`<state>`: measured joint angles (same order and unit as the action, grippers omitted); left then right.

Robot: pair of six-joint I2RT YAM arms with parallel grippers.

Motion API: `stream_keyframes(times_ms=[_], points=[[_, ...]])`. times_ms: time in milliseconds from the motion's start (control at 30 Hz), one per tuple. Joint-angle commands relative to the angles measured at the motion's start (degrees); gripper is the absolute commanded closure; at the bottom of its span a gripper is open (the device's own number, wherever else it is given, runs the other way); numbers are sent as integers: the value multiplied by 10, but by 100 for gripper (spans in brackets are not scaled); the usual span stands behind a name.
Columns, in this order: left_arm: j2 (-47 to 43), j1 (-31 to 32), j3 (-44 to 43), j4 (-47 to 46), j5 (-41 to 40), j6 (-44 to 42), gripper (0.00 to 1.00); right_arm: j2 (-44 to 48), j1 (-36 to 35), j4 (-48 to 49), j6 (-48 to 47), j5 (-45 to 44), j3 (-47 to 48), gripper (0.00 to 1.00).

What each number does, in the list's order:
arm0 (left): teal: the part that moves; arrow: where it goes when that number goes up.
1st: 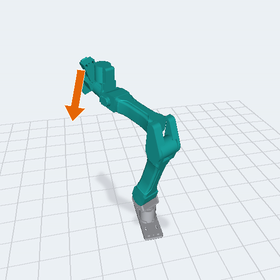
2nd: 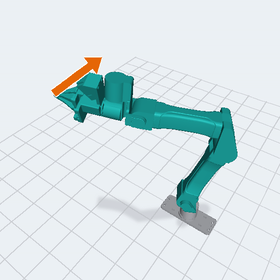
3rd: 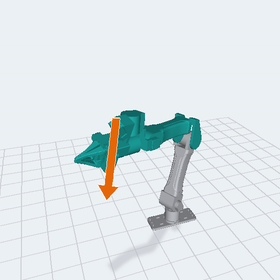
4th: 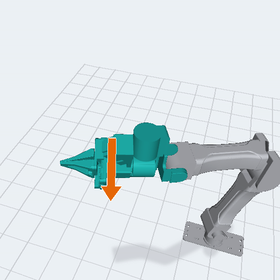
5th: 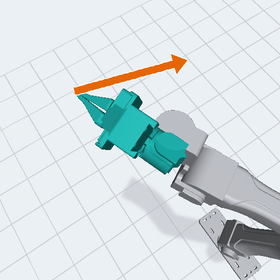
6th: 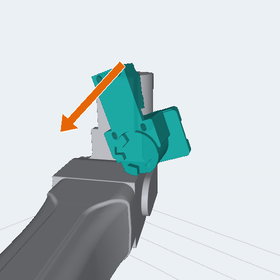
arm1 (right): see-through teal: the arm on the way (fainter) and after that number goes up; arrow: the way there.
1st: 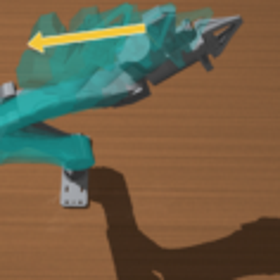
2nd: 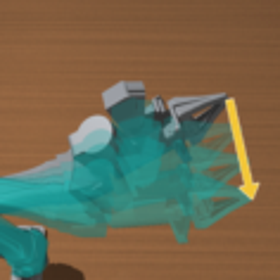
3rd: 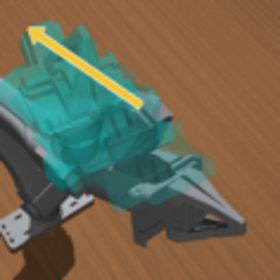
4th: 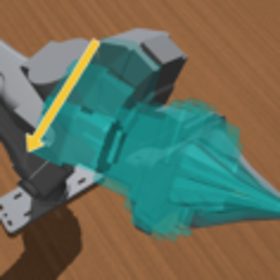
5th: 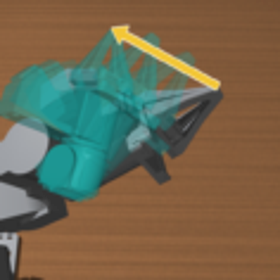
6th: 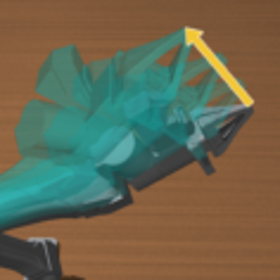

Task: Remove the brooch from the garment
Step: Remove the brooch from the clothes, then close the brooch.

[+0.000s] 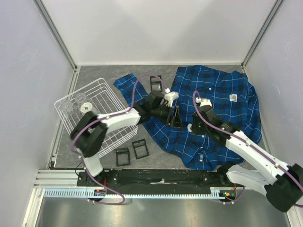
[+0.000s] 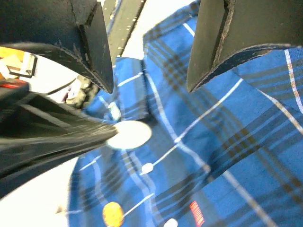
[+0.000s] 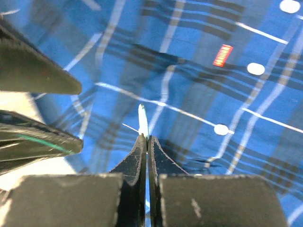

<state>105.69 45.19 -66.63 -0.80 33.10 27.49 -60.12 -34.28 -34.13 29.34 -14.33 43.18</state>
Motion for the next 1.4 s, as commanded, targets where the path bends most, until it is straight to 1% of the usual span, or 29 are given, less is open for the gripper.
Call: stream_keyframes(times_ms=[0, 33, 67, 100, 133, 167, 200, 233, 267, 300, 333, 367, 400, 467, 500, 533, 567, 600, 633, 700, 767, 800, 867, 1033, 1133, 1267, 1367], points=[[-156, -5, 52, -16, 18, 11, 30, 68, -2, 95, -81, 213, -15, 100], [-178, -6, 69, -19, 15, 16, 31, 74, -2, 104, -86, 272, -15, 100], [-226, -6, 111, -25, 11, 23, 33, 79, -2, 112, -87, 295, -16, 100], [-251, -6, 137, -50, 1, 42, 38, 86, -1, 130, -91, 320, -18, 100], [-276, -7, 187, -60, -8, 51, 41, 90, -2, 143, -91, 374, -20, 100], [-338, -7, 212, -68, -23, 58, 42, 94, -1, 151, -90, 393, -26, 100], [-364, -8, 235, -85, -55, 71, 42, 97, -2, 169, -90, 418, -29, 100], [-394, -7, 257, -91, -68, 78, 40, 97, -2, 178, -94, 443, -31, 100], [-415, -7, 288, -90, -81, 81, 35, 96, -2, 195, -96, 496, -36, 100], [-447, -8, 298, -91, -88, 88, 26, 94, -1, 208, -93, 517, -39, 100], [-454, -15, 303, -89, -81, 92, 25, 93, -2, 225, -78, 539, -42, 100], [-458, -19, 309, -90, -67, 97, 25, 91, -1, 259, -66, 584, -49, 100], [-463, -25, 311, -96, -33, 109, 26, 91, -2, 268, -60, 597, -51, 100], [-469, -40, 323, -116, -10, 124, 33, 90, -3, 282, -49, 613, -56, 100], [-473, -45, 330, -129, 12, 141, 39, 91, -8, 287, -46, 626, -57, 100], [-477, -55, 346, -168, 28, 150, 41, 91, -15, 288, -44, 626, -59, 100], [-477, -62, 353, -188, 44, 167, 45, 93, -18, 286, -43, 625, -59, 100], [-475, -67, 356, -198, 71, 175, 47, 93, -20, 283, -43, 623, -58, 100], [-469, -73, 364, -232, 85, 181, 48, 92, -24, 281, -44, 624, -57, 100], [-463, -75, 368, -254, 118, 197, 51, 91, -27, 271, -47, 619, -54, 100], [-444, -75, 369, -300, 152, 215, 54, 91, -30, 267, -49, 613, -55, 100], [-438, -74, 368, -312, 179, 222, 55, 91, -31, 267, -50, 606, -54, 100], [-428, -74, 368, -326, 198, 224, 56, 86, -31, 266, -51, 606, -51, 100], [-414, -73, 355, -297, 238, 206, 53, 80, -31, 257, -57, 598, -42, 100], [-408, -73, 353, -264, 227, 183, 53, 78, -32, 258, -58, 601, -42, 100], [-396, -73, 350, -261, 224, 173, 50, 82, -33, 259, -55, 607, -44, 100], [-377, -71, 346, -277, 233, 179, 50, 79, -33, 260, -54, 606, -42, 100]])
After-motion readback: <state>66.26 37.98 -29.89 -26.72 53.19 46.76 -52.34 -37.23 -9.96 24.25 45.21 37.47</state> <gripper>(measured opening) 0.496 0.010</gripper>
